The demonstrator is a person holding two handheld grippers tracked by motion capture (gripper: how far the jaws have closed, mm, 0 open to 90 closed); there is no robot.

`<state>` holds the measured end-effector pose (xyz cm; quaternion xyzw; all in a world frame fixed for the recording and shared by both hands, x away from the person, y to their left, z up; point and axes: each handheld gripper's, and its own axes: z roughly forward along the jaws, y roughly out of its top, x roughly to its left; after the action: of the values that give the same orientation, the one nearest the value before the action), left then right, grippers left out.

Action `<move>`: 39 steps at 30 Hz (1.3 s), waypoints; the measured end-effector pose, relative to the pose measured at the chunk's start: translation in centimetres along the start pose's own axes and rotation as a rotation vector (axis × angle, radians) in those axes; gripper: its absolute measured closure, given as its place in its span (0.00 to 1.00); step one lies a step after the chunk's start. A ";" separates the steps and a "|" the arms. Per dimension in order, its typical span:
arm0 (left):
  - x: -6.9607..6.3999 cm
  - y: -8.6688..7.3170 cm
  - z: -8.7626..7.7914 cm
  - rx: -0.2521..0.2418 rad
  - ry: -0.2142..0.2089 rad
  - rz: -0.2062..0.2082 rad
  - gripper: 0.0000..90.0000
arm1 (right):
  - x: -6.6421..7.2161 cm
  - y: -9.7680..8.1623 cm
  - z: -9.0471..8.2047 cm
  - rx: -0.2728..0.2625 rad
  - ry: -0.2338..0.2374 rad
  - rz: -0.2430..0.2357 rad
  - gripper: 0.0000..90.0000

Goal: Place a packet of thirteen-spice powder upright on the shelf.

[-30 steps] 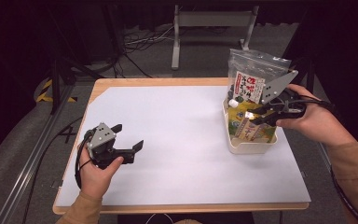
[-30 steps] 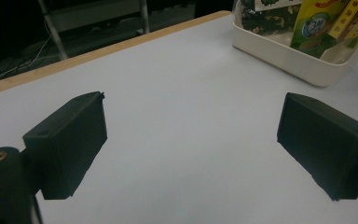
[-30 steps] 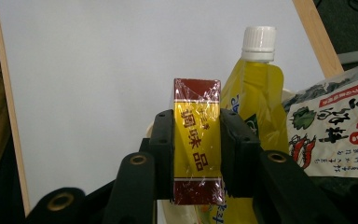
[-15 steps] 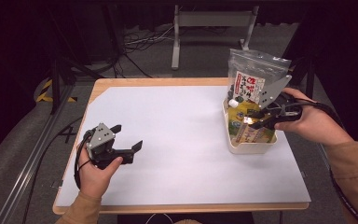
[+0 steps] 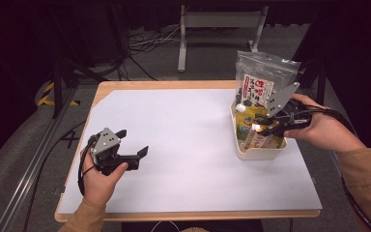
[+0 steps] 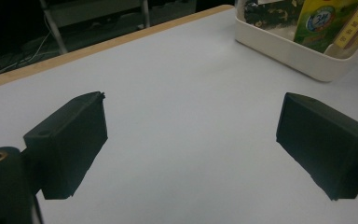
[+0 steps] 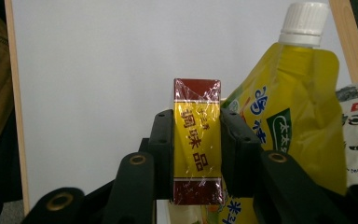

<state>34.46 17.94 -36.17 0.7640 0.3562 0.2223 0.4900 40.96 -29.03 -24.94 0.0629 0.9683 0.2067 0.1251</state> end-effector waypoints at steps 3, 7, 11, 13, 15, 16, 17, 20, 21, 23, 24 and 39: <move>0.0 -0.1 0.1 0.002 -0.001 0.001 0.10 | 0.1 0.1 -0.1 0.007 0.010 -0.010 0.76; 0.0 -0.1 0.1 0.007 -0.003 0.001 0.10 | -0.1 -0.1 -0.1 0.004 0.019 0.003 0.76; -0.1 -0.2 0.2 0.009 -0.003 0.002 0.10 | -0.2 -0.2 -0.1 -0.002 0.028 0.006 0.76; -0.1 -0.2 0.3 0.009 -0.002 0.002 0.10 | 0.0 -0.1 0.2 0.009 0.026 -0.002 0.76; -0.1 -0.2 0.3 0.010 -0.002 0.001 0.10 | 0.2 0.0 0.4 0.031 0.026 -0.013 0.76; -0.1 -0.2 0.3 0.010 -0.002 0.001 0.10 | 0.1 0.1 0.5 0.038 0.028 -0.019 0.76; -0.1 -0.2 0.3 0.011 -0.002 0.001 0.10 | 0.2 0.1 0.6 0.040 0.028 -0.018 0.76; -0.1 -0.2 0.3 0.009 -0.002 0.001 0.10 | 0.2 0.0 1.1 0.059 0.026 -0.023 0.76; 0.0 -0.2 0.3 0.011 -0.004 0.000 0.10 | 0.2 0.0 1.2 0.059 0.025 -0.026 0.76; 0.0 -0.2 0.3 0.012 -0.005 0.000 0.10 | 0.2 0.0 1.2 0.058 0.021 -0.026 0.76; 0.0 -0.3 0.4 0.013 -0.003 0.001 0.10 | 0.5 0.1 1.3 0.060 0.008 -0.037 0.76; 0.0 -0.4 0.5 0.020 -0.006 -0.005 0.10 | 1.3 0.2 2.9 0.091 -0.010 -0.078 0.76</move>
<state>34.65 17.71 -36.72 0.7687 0.3585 0.2152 0.4840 40.53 -27.55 -27.65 0.0316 0.9778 0.1573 0.1350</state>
